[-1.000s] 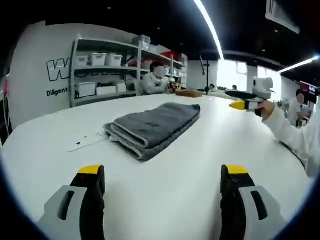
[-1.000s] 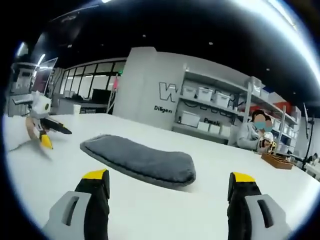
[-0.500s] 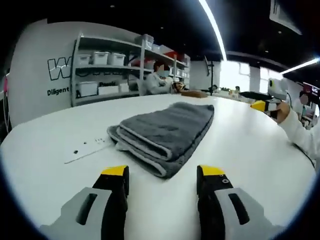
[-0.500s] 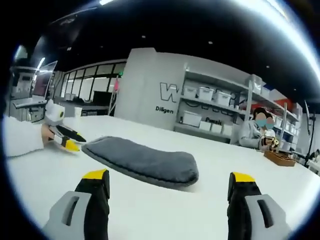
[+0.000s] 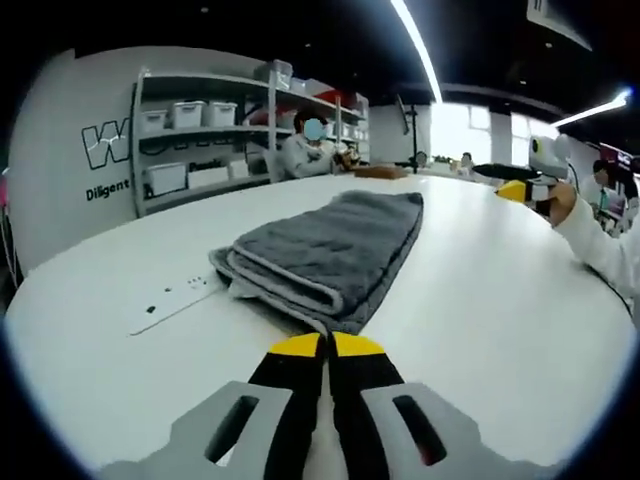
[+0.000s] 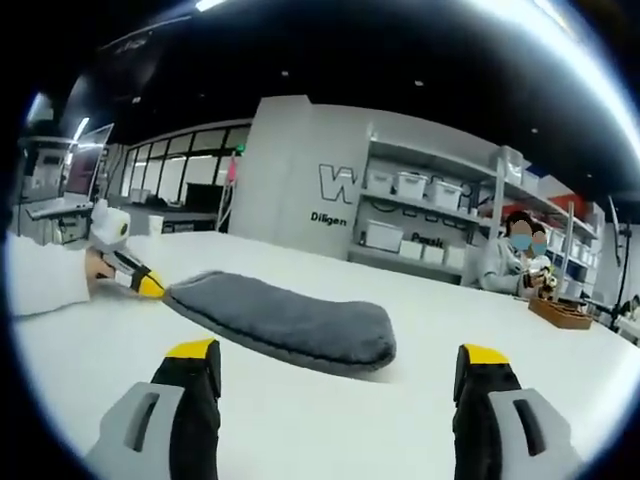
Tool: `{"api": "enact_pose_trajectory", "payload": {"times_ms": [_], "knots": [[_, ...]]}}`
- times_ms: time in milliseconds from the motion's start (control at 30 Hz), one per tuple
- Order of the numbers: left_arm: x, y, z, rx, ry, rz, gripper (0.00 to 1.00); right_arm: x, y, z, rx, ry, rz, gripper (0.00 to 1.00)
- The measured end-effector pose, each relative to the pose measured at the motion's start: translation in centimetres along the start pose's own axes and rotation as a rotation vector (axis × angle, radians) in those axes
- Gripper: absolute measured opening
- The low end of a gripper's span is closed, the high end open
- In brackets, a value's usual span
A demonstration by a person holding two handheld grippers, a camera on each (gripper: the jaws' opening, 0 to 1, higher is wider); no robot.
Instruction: Open the folded towel by lifting each exposed corner and separating the folded layers until the towel lies flat within the target outline without major curled edges
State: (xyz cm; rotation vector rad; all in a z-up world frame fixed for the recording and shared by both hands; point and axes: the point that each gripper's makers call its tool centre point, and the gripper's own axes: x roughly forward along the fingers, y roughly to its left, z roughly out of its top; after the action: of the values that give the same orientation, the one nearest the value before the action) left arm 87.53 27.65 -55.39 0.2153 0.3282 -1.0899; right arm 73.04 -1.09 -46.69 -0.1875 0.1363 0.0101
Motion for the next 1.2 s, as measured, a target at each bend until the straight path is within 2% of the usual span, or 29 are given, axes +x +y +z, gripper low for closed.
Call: {"api": "enact_pose_trajectory", "payload": {"times_ms": [133, 233, 367, 600, 933, 1100, 1200], "knots": [[-1.5, 0.7, 0.0, -0.013, -0.004, 0.017, 0.01, 0.1, 0.0, -0.3, -0.003, 0.008, -0.001, 0.98], [-3.1, 1.2, -0.7, 0.012, 0.020, 0.050, 0.01, 0.1, 0.1, -0.4, -0.004, 0.013, 0.001, 0.98], [-4.9, 2.2, -1.3, 0.001, 0.023, 0.071, 0.01, 0.2, 0.2, -0.6, -0.009, 0.017, 0.002, 0.98], [-9.3, 3.2, -3.5, -0.010, 0.051, 0.119, 0.01, 0.6, 0.2, -1.3, -0.021, 0.041, 0.000, 0.98], [-14.5, 4.4, -5.6, -0.077, 0.008, 0.195, 0.01, 0.8, 0.4, -1.6, -0.027, 0.052, 0.007, 0.98], [-15.3, 4.5, -5.5, -0.094, -0.031, 0.205, 0.02, 0.8, 0.8, -1.4, -0.041, 0.044, 0.019, 0.97], [-15.7, 4.4, -5.0, -0.091, -0.049, 0.221, 0.09, 0.9, 1.0, -1.5, -0.044, 0.046, 0.027, 0.97]]}}
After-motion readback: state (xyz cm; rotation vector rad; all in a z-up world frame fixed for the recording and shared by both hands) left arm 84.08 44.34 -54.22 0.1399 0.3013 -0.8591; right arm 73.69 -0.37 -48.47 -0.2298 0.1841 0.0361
